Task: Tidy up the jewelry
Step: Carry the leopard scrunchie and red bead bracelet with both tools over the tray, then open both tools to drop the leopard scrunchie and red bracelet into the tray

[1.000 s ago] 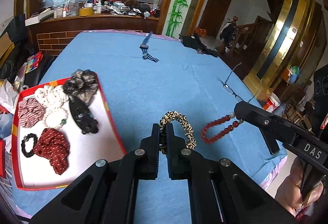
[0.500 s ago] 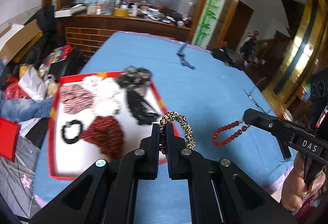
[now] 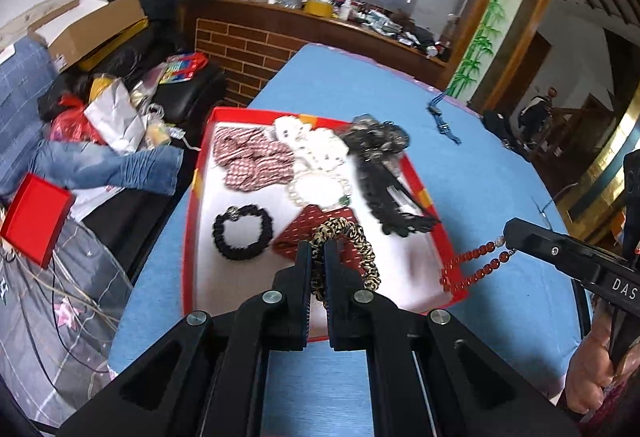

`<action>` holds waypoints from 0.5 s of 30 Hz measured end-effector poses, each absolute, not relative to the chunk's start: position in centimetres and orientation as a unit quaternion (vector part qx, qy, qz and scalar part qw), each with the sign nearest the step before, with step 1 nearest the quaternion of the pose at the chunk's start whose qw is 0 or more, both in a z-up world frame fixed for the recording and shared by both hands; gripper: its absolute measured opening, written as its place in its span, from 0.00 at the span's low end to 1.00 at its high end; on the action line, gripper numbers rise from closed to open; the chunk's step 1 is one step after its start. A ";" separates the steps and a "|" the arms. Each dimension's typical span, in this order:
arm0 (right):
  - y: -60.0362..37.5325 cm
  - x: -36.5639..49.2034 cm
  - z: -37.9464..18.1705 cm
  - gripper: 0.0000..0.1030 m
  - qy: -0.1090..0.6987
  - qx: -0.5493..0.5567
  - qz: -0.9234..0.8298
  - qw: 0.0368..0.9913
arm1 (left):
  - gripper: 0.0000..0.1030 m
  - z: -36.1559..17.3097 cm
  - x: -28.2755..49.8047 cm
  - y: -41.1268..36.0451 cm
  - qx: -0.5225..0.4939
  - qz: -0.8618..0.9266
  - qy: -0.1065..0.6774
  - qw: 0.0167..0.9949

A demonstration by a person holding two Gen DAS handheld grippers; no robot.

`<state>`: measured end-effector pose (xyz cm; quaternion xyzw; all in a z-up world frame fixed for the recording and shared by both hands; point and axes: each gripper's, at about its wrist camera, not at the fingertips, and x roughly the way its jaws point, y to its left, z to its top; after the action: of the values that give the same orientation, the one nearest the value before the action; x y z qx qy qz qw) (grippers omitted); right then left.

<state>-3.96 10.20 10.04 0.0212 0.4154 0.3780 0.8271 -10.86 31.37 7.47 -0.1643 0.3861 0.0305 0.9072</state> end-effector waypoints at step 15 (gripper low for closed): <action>14.2 -1.7 4.7 0.08 0.469 0.002 0.377 0.799 | 0.05 3.1 -9.8 33.2 -0.183 0.049 0.427 0.884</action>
<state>-1.66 14.17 4.71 0.0020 0.4691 0.3769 0.7987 -9.85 33.22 3.06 -0.1833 0.4267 0.0494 0.8843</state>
